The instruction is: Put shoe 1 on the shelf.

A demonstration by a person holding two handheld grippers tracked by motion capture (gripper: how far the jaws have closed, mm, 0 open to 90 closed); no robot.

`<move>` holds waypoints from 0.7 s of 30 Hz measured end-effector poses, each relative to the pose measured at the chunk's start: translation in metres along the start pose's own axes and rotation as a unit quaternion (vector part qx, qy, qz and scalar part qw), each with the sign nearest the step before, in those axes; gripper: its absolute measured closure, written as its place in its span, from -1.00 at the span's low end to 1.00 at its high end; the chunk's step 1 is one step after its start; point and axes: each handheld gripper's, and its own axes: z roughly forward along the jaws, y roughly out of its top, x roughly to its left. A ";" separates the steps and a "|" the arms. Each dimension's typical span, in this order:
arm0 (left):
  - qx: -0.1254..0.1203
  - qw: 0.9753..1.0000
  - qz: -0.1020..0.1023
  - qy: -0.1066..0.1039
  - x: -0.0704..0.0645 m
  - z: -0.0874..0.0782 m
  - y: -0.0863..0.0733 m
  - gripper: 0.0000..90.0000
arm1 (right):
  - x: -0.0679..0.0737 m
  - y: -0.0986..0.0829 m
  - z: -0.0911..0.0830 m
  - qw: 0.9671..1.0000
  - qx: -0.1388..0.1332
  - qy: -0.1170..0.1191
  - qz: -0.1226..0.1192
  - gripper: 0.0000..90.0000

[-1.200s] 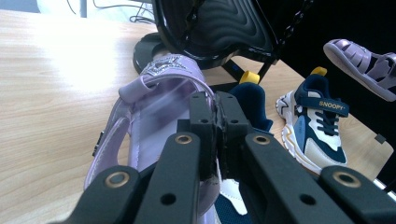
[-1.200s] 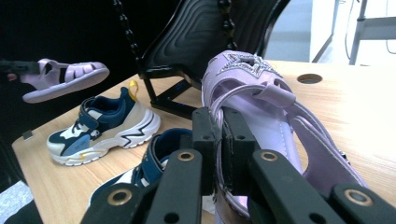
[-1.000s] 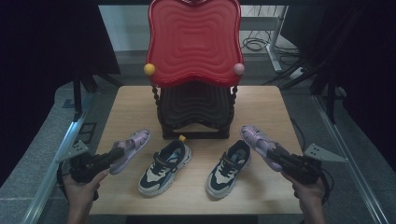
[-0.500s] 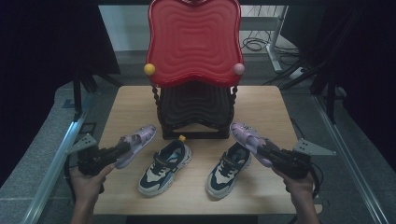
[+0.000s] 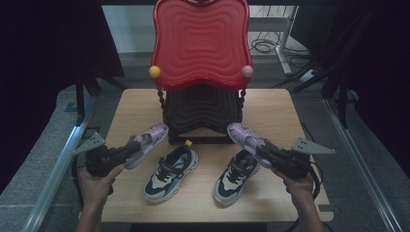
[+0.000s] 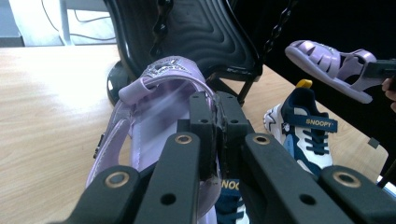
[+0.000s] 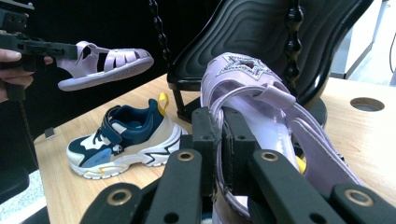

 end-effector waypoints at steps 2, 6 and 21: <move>-0.002 1.000 0.001 -0.003 -0.002 0.001 0.002 0.94 | 0.001 0.001 0.004 1.000 0.000 0.001 0.000 0.90; -0.002 1.000 0.004 -0.006 -0.004 0.004 0.005 0.94 | 0.005 0.003 0.012 1.000 0.001 0.007 0.003 0.89; -0.007 1.000 0.011 -0.009 -0.010 0.024 0.011 0.94 | 0.007 0.007 0.038 1.000 -0.003 0.011 0.013 0.89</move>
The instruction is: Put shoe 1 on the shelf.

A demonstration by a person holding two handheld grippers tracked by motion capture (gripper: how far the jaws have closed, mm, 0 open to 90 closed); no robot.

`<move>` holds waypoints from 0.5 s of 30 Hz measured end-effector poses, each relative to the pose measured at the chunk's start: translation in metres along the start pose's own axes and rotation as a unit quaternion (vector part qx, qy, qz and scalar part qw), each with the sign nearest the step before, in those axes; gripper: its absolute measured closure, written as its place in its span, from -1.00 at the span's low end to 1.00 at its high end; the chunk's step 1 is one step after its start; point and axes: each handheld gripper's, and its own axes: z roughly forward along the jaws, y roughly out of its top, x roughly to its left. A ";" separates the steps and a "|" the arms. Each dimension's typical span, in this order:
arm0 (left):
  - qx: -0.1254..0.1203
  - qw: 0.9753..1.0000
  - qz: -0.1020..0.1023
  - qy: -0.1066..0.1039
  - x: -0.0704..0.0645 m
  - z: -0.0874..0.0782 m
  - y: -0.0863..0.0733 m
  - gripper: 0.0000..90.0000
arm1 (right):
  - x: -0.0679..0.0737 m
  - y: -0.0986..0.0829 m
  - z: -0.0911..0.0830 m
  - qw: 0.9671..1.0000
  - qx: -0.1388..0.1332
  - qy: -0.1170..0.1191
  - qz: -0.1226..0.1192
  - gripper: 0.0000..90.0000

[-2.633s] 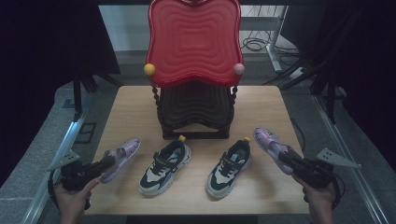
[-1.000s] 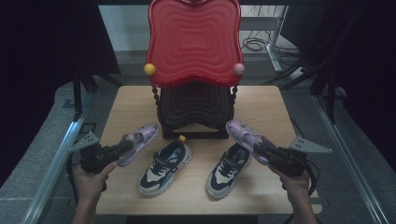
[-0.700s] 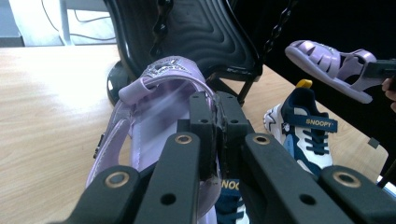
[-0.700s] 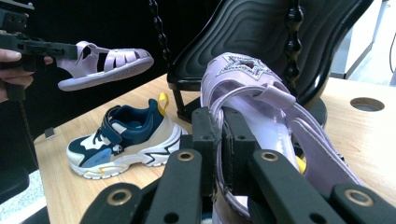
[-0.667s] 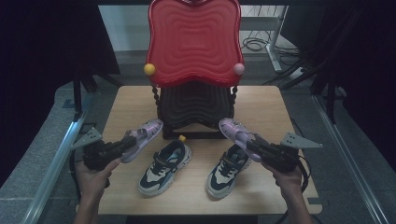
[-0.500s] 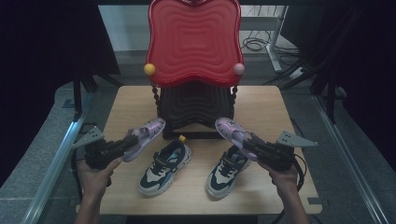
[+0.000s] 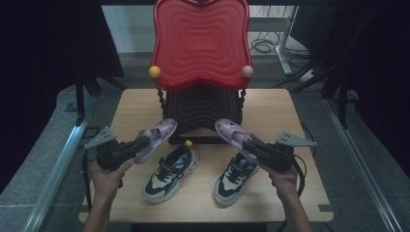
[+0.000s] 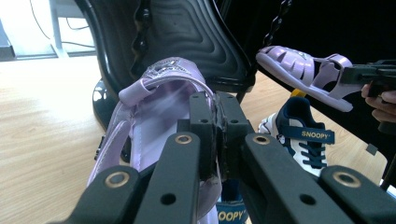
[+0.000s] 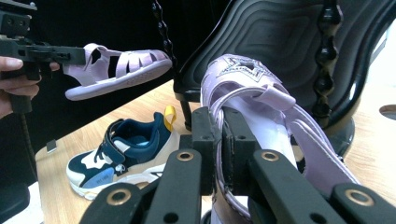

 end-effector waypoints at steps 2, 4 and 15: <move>-0.002 1.000 0.004 0.001 -0.003 0.003 0.002 0.94 | 0.001 0.001 0.004 1.000 -0.001 0.001 0.002 0.89; -0.005 1.000 0.011 0.004 -0.006 0.008 0.004 0.94 | 0.003 0.002 0.007 1.000 -0.002 0.000 0.002 0.89; -0.008 1.000 0.020 0.003 -0.012 0.034 0.016 0.94 | 0.005 0.004 0.028 1.000 -0.011 -0.013 0.015 0.89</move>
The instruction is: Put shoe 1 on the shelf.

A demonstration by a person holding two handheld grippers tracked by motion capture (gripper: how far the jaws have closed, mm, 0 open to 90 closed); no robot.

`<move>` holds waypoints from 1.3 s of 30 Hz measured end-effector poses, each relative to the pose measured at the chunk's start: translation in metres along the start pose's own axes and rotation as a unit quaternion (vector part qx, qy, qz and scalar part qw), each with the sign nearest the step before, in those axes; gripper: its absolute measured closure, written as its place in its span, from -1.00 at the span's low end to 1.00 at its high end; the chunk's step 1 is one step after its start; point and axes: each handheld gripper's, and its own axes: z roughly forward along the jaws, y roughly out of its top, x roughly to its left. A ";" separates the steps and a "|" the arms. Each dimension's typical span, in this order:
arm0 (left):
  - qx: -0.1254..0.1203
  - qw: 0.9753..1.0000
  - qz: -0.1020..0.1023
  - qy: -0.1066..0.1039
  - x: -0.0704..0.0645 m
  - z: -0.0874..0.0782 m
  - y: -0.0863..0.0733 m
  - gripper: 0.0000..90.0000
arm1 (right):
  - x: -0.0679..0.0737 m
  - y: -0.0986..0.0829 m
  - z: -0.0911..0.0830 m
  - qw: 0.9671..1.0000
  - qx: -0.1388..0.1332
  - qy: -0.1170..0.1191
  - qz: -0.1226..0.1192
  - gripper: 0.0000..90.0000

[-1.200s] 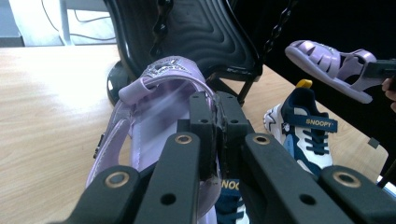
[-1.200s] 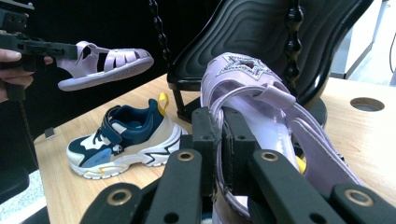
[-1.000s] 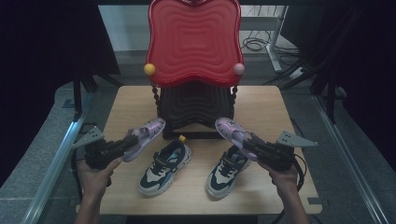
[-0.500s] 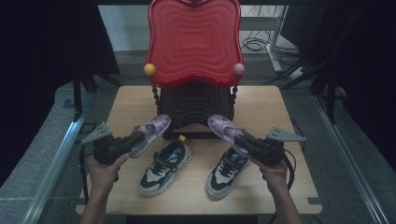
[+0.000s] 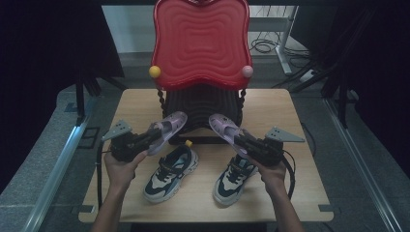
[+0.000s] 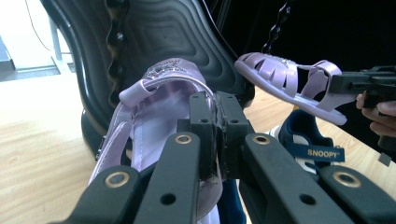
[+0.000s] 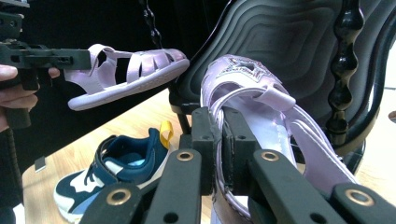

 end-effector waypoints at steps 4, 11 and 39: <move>0.001 1.000 0.005 0.003 0.000 0.010 0.004 0.94 | 0.000 0.002 0.006 1.000 -0.004 -0.008 0.004 0.89; -0.002 1.000 -0.001 0.004 0.002 0.024 0.005 0.94 | 0.001 0.002 0.016 1.000 -0.007 -0.017 0.010 0.89; -0.024 1.000 0.012 0.015 -0.003 0.058 0.022 0.94 | -0.002 0.016 0.051 0.998 -0.037 -0.051 0.022 0.89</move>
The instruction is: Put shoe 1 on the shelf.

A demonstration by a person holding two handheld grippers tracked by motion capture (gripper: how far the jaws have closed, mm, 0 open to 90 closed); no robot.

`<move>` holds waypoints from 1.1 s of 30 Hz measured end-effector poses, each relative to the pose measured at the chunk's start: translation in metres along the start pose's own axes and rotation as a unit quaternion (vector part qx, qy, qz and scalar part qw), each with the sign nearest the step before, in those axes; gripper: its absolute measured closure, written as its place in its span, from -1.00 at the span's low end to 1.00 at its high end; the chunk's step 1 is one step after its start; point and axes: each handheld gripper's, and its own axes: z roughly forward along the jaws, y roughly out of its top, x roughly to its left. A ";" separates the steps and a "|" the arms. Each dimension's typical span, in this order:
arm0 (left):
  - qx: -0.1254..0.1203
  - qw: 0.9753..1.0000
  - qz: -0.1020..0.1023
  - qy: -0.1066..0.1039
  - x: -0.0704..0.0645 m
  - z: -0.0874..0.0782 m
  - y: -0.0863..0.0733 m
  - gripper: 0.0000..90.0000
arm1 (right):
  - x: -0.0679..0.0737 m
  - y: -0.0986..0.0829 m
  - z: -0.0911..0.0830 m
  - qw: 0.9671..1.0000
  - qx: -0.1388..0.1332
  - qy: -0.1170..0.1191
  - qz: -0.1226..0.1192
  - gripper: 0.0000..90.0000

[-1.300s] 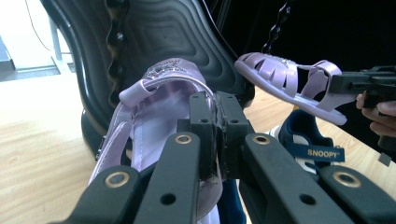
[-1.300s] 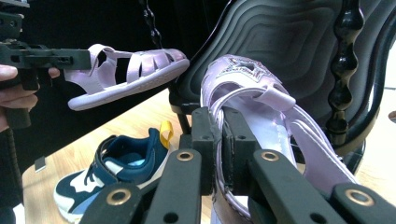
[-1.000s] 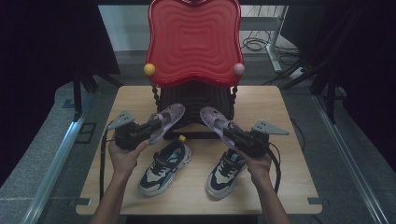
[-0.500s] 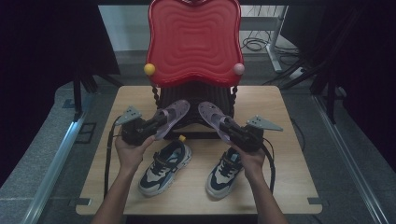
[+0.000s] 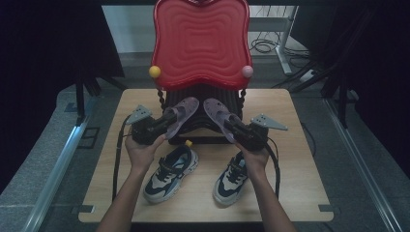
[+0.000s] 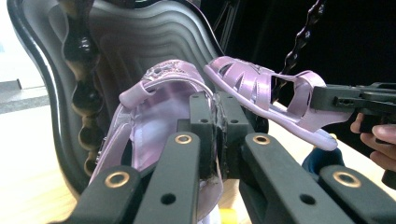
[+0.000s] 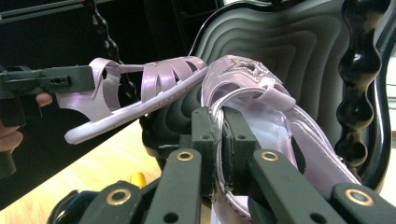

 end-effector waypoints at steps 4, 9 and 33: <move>-0.001 1.000 -0.002 -0.003 0.000 0.006 0.002 0.94 | 0.000 0.002 0.004 1.000 -0.007 -0.005 0.002 0.89; -0.005 1.000 -0.003 -0.001 0.002 0.012 0.006 0.94 | 0.000 0.004 0.009 1.000 -0.012 -0.008 0.001 0.89; -0.041 0.999 0.015 0.024 0.008 0.046 0.012 0.94 | 0.000 0.014 0.042 0.998 -0.043 -0.048 -0.002 0.89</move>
